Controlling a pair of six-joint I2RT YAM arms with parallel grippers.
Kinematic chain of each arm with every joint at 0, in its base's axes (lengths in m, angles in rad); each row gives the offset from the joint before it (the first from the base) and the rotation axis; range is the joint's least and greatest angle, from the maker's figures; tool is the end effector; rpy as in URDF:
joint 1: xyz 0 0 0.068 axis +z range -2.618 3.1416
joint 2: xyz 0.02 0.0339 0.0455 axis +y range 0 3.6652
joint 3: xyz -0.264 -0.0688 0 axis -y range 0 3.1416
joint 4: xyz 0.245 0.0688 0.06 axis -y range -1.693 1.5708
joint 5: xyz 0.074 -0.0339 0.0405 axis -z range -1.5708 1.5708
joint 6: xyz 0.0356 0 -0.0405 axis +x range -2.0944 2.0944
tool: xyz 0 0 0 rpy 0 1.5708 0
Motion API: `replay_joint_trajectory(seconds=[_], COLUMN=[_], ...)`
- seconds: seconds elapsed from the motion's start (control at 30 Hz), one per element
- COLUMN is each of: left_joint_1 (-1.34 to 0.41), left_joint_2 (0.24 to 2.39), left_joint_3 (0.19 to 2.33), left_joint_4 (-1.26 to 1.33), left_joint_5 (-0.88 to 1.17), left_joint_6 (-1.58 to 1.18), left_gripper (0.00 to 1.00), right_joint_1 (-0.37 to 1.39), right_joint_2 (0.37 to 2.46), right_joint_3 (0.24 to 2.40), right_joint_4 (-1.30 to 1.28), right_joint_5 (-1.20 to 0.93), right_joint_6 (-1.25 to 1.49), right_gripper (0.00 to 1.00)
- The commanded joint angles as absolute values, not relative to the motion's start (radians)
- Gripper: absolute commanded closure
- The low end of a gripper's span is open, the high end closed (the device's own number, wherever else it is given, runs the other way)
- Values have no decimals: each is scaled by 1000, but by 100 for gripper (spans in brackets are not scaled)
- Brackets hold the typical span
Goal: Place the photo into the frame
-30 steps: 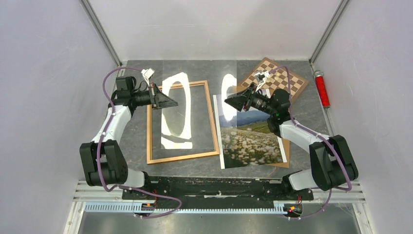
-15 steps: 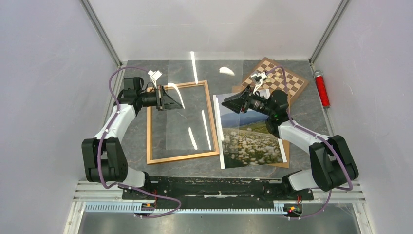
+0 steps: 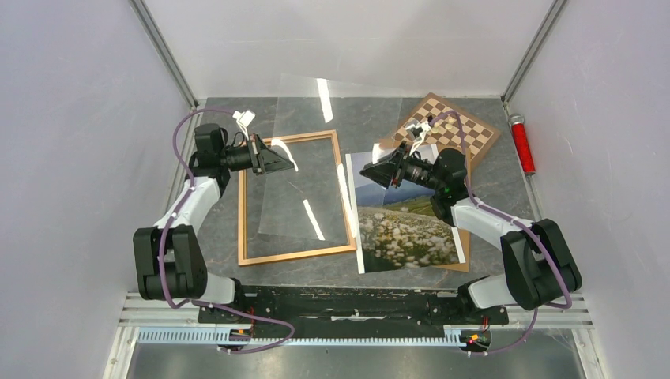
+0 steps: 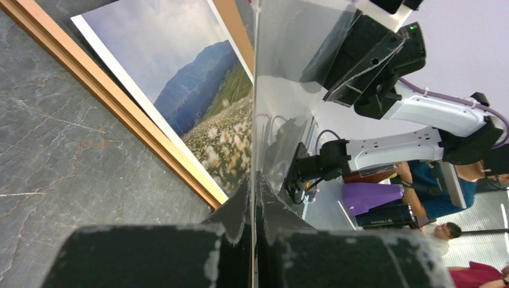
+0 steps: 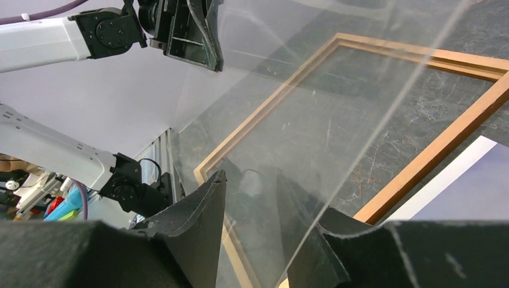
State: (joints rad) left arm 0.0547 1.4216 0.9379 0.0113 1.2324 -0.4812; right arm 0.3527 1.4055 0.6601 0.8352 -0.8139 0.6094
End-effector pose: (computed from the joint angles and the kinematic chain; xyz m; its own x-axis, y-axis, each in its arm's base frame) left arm 0.3034 -0.0170 0.2747 -0.7825 -0.1967 -0.5907 0.5171 0.3230 -0.7926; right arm 0.2682 0.1263 0.2606 -0.4557 0.2511 -0.8540 -0.7998 0.3056 0.5166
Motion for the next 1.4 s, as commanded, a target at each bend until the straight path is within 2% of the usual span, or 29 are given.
replay_joint_trajectory(seconds=[0.0,0.07,0.23,0.47,0.63,0.7,0.77,0.93,0.97,1.13,1.2,1.37], left_joint_1=[61,63,67,67,67,67,67,70,71,91,114,194], left_joint_2=[1376,1371,1354,1341,1342,1343,1340,1309,1297,1247,1248,1233], left_joint_3=[894,869,791,701,654,648,640,629,629,642,662,745], left_joint_4=[310,382,623,776,864,858,851,764,734,537,451,152], left_joint_5=[1258,1254,1234,1165,1114,1112,1113,1114,1114,1112,1120,1117], left_joint_6=[-718,-772,-932,-1010,-1051,-1037,-1019,-914,-880,-708,-649,-452], left_gripper=[98,98,98,98,98,98,98,98,94,63,59,56], right_joint_1=[359,359,360,359,359,359,358,345,344,344,345,355], right_joint_2=[1369,1369,1367,1366,1365,1363,1362,1370,1375,1419,1440,1510], right_joint_3=[651,649,641,635,634,634,632,639,646,729,751,800], right_joint_4=[865,866,876,909,927,927,918,900,891,768,742,701], right_joint_5=[-821,-820,-810,-804,-805,-803,-791,-775,-775,-773,-775,-784], right_joint_6=[589,590,600,636,653,653,653,663,664,646,650,676], right_gripper=[60,59,50,53,64,73,98,100,100,100,100,100])
